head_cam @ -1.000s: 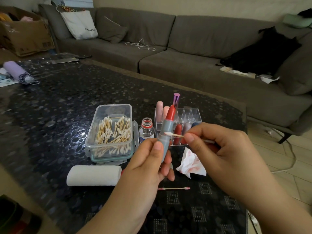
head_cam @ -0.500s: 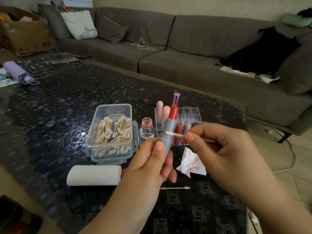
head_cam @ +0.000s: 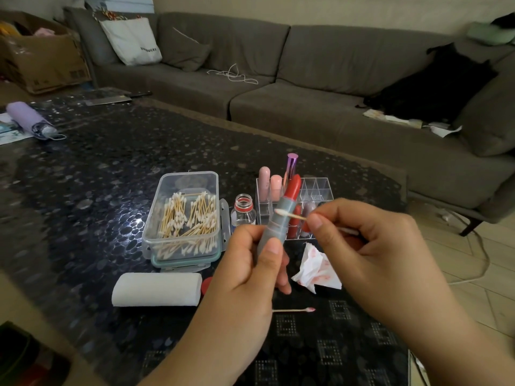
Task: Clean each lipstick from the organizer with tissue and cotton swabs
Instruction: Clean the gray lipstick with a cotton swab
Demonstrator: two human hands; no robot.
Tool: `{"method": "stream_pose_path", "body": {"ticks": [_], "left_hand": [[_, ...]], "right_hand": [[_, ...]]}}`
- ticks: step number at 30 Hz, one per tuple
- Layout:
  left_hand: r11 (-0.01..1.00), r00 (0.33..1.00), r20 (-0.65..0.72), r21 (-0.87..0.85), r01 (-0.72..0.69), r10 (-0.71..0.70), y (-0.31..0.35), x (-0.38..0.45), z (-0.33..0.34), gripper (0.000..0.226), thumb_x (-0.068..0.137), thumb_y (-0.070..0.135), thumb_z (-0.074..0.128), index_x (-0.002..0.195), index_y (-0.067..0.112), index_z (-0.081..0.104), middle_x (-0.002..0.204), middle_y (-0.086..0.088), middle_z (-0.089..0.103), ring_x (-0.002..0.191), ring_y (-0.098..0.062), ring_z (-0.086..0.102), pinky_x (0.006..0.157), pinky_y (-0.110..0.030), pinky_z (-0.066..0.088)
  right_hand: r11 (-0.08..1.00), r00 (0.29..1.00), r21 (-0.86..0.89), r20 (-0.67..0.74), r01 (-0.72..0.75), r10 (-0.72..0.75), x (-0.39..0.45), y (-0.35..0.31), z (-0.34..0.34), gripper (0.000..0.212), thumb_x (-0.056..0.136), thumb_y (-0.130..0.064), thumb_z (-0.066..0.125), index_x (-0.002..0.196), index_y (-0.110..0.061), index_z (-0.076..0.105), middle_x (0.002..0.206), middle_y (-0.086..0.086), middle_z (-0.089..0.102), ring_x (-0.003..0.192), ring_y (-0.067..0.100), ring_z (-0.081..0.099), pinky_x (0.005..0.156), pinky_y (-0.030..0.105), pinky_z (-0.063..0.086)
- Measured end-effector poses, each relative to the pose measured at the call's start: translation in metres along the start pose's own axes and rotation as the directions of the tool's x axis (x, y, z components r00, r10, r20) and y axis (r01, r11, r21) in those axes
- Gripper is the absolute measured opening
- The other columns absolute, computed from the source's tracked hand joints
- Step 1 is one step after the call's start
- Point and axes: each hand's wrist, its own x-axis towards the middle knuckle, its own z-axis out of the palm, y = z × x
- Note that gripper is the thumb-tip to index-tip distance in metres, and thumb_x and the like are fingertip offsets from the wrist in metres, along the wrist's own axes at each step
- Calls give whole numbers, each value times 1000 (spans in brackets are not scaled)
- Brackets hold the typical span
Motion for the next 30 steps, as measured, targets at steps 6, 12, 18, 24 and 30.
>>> {"method": "stream_pose_path", "body": {"ticks": [6, 12, 18, 24, 30], "left_hand": [[999, 999, -37, -24, -29, 29, 0, 0, 1, 7, 79, 42, 54, 83, 39, 59, 65, 7, 58, 58, -8, 57, 70, -41, 49], [995, 997, -41, 78, -65, 68, -1, -2, -1, 21, 72, 58, 51, 88, 45, 54, 63, 11, 54, 57, -5, 52, 72, -51, 50], [998, 992, -113, -11, -57, 55, 0, -2, 2, 19, 80, 56, 44, 82, 41, 57, 70, 10, 55, 59, -7, 49, 68, -36, 43], [996, 989, -134, -61, -68, 60, -1, 1, 2, 14, 73, 52, 54, 78, 41, 62, 70, 8, 60, 60, -11, 54, 70, -41, 43], [996, 987, -153, -73, -55, 43, -1, 3, 1, 9, 82, 39, 55, 80, 36, 62, 72, 6, 66, 65, -13, 61, 69, -34, 48]], "right_hand": [[1000, 999, 25, 39, 5, -6, -1, -2, -1, 16, 86, -27, 59, 71, -26, 65, 57, -8, 58, 44, 4, 48, 44, 5, 31], [1000, 996, 12, -83, 15, -14, -1, -3, -2, 21, 88, -39, 50, 78, -29, 66, 61, -9, 53, 43, 2, 42, 45, 4, 29], [999, 997, 3, -76, 33, -32, 0, -2, -1, 24, 87, -37, 51, 77, -24, 68, 53, -17, 47, 44, -1, 43, 47, 2, 28], [990, 992, -99, -72, 98, -106, 0, -2, -1, 16, 88, -26, 59, 77, -21, 68, 54, -27, 40, 48, -5, 43, 49, 1, 28], [988, 994, -109, -7, 110, -111, -1, -2, 5, 20, 87, -31, 54, 74, -23, 67, 55, -21, 46, 51, -6, 45, 51, 1, 30]]}}
